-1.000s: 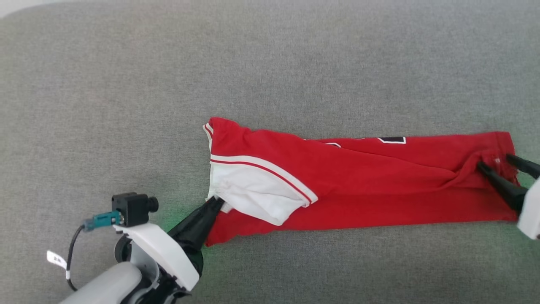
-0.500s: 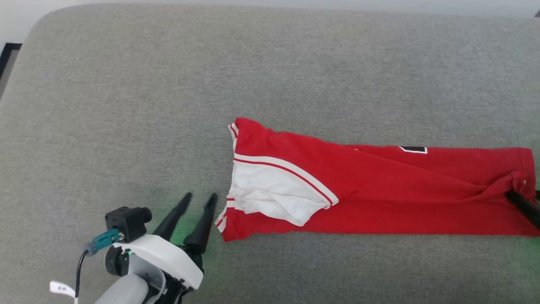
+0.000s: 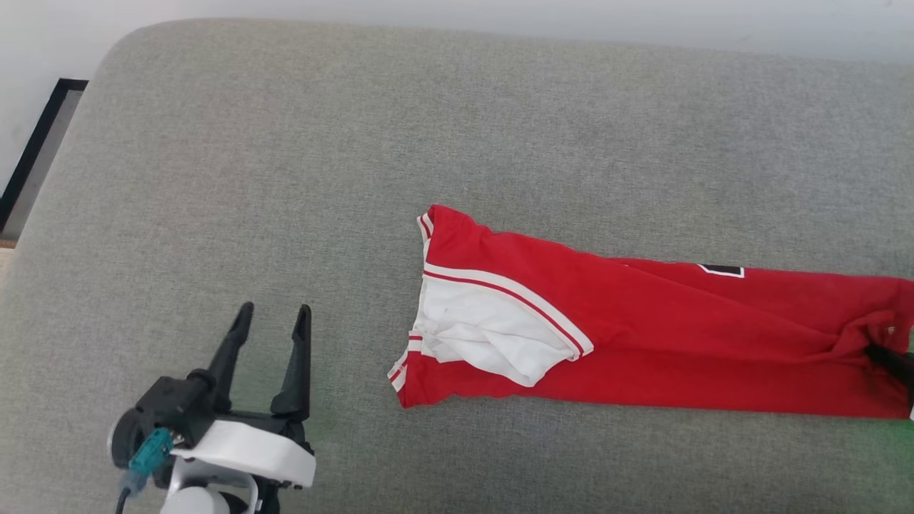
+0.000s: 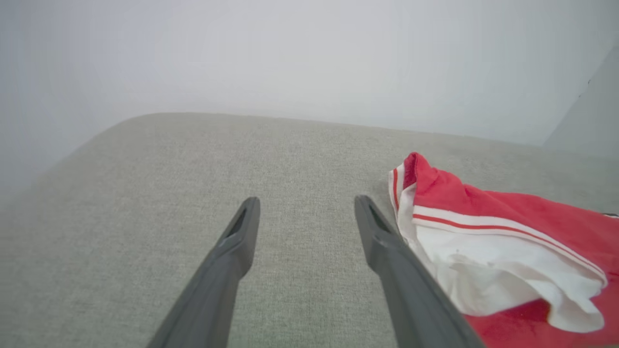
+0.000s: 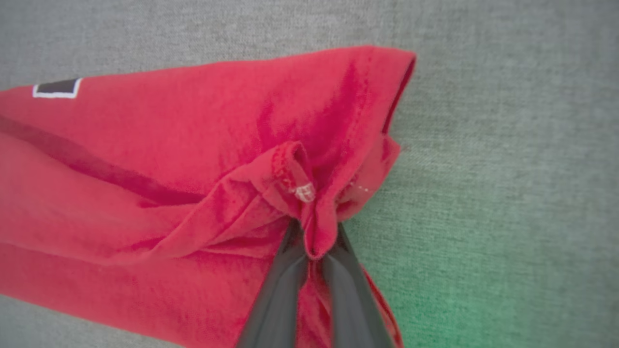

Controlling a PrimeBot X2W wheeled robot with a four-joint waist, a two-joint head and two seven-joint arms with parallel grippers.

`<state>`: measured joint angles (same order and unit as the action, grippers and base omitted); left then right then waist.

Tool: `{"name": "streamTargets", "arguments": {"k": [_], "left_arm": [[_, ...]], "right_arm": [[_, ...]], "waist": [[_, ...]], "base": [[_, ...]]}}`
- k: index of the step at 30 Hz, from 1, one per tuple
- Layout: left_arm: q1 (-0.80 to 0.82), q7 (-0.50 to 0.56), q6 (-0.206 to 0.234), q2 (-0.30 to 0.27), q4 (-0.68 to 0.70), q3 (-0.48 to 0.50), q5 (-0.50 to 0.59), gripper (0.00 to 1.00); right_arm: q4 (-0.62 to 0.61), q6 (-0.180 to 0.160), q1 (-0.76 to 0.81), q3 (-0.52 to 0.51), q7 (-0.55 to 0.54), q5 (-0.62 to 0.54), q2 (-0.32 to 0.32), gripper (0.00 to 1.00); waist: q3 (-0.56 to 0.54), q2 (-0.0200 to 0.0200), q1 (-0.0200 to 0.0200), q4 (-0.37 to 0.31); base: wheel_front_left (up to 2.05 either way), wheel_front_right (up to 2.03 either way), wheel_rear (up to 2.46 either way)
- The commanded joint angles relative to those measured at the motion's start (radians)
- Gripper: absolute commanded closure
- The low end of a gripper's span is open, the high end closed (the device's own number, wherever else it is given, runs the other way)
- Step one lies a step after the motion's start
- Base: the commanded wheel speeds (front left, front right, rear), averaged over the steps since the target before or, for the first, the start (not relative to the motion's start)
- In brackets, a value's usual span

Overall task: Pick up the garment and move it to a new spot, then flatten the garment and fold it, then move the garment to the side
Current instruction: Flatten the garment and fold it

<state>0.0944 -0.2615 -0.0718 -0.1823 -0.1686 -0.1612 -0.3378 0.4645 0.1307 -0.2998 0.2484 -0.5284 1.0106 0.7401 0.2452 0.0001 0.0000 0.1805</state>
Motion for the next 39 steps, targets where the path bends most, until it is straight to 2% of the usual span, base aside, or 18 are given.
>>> {"name": "streamTargets", "arguments": {"k": [1,7,21,28,35,39], "left_arm": [[-0.017,-0.005,-0.01,0.015,0.022,0.028,0.048,0.0],[-0.049,-0.005,-0.042,0.067,0.087,0.092,0.197,0.0],[-0.034,-0.005,-0.06,0.107,0.117,0.139,0.207,0.0],[-0.007,-0.005,-0.059,0.105,0.13,0.125,0.235,0.0],[0.015,-0.005,-0.059,0.097,0.129,0.119,0.255,0.0],[0.01,-0.005,-0.059,0.096,0.122,0.113,0.26,0.0]], "right_arm": [[0.011,0.0,0.017,0.021,-0.02,0.002,-0.02,1.0],[0.002,0.0,-0.002,0.008,-0.021,0.004,-0.004,1.0],[0.02,-0.002,-0.057,-0.064,0.023,-0.008,0.043,1.0],[0.067,-0.001,-0.072,-0.138,0.053,0.0,0.113,1.0],[0.165,-0.001,-0.057,-0.218,0.089,-0.03,0.207,1.0],[0.184,-0.001,-0.06,-0.243,0.098,-0.031,0.222,1.0]], "waist": [[0.0,-0.0001,0.0,0.001],[0.006,-0.0001,0.0,-0.003],[0.032,-0.0001,0.0,-0.069],[0.061,-0.0001,0.0,-0.109],[0.071,-0.0001,0.0,-0.13],[0.059,-0.0001,0.0,-0.139]], "base": [[0.0,0.0,0.0],[0.0,0.0,0.0],[0.0,0.0,0.0],[0.0,0.0,0.0],[0.0,0.0,0.0],[0.0,0.0,0.0]]}}
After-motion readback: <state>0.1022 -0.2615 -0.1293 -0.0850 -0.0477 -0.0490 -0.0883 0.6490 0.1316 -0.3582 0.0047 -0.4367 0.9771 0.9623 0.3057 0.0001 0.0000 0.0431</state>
